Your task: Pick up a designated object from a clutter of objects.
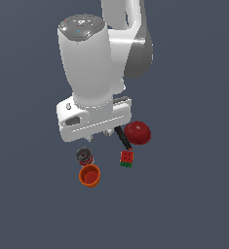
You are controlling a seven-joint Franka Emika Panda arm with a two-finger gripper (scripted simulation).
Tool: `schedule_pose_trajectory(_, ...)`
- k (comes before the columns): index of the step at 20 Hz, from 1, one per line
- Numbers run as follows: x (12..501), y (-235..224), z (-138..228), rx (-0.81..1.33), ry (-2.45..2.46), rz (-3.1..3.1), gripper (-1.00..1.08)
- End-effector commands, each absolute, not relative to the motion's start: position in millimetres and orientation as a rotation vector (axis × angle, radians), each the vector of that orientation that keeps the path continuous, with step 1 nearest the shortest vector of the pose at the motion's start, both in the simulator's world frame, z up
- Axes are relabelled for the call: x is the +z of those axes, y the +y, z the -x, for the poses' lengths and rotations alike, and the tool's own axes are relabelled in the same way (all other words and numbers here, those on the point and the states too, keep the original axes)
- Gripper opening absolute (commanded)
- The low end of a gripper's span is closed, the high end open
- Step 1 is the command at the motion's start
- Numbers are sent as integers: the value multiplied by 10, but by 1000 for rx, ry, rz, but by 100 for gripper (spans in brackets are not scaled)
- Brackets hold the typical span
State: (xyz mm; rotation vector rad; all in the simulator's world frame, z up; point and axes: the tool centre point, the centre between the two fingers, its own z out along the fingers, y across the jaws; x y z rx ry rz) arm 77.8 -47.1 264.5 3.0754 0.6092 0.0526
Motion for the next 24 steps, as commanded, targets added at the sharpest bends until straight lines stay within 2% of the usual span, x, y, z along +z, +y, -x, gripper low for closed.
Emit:
schedule_pose_trajectory(1,2529,-533,-883,59,697,-3055,28)
schedule_pose_trajectory(24,1322,-1123,-1575,115,1409,-2783,28)
